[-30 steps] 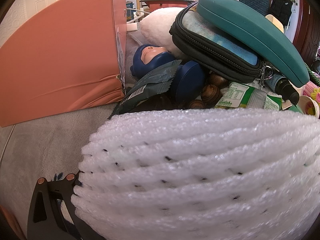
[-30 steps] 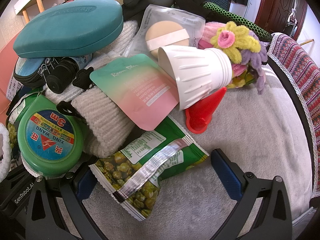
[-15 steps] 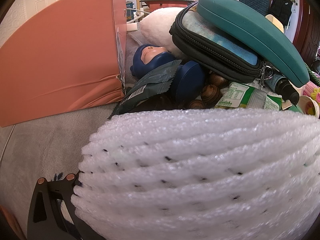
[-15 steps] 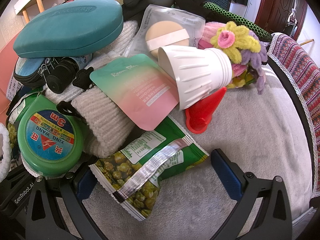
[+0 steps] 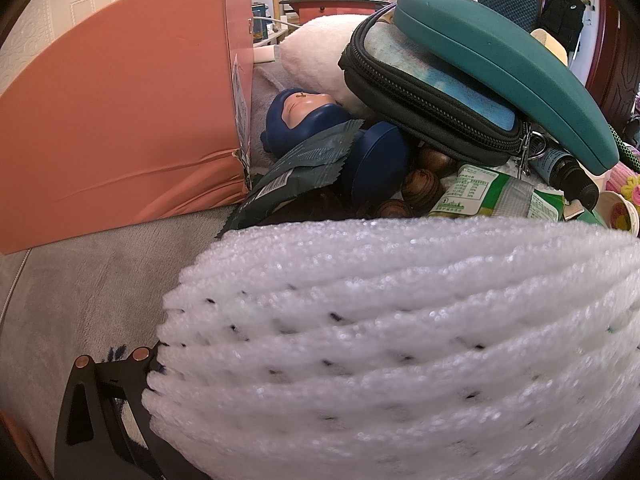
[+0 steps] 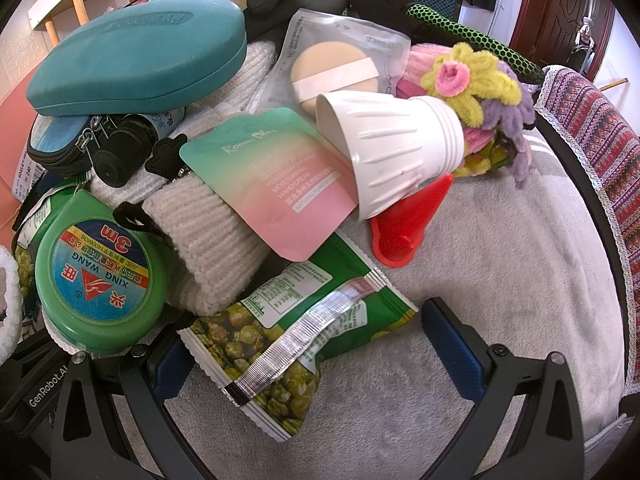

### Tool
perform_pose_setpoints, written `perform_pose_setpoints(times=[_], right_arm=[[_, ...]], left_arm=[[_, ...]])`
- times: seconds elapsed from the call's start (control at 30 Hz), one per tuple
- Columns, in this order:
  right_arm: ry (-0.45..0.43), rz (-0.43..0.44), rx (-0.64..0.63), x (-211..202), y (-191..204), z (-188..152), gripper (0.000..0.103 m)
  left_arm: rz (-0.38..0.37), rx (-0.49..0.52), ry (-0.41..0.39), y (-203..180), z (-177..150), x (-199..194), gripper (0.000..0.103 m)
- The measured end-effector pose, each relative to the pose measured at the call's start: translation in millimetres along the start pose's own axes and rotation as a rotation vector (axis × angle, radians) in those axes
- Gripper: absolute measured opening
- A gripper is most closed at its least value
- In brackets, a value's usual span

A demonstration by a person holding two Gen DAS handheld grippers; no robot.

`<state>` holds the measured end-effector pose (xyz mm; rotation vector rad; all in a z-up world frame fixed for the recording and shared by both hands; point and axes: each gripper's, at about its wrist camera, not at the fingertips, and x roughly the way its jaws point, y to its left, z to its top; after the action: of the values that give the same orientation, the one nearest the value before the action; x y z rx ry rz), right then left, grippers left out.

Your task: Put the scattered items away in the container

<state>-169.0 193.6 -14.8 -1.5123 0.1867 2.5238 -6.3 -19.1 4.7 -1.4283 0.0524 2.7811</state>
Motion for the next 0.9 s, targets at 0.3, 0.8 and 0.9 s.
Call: perform_pose_setpoints(times=[0.3, 0.8, 0.9], right_arm=[[0.000, 0.000, 0.000, 0.6, -0.2, 0.7, 0.103], [0.000, -0.001, 0.000, 0.5, -0.3, 3.8, 0.103], [0.000, -0.001, -0.001, -0.1, -0.6, 5.7, 0.103]], left_arm=[[0.000, 0.001, 0.000, 0.0, -0.3, -0.2, 0.103], [0.000, 0.002, 0.000, 0.1, -0.3, -0.2, 0.103], [0.000, 0.003, 0.001, 0.0, -0.2, -0.2, 0.103]])
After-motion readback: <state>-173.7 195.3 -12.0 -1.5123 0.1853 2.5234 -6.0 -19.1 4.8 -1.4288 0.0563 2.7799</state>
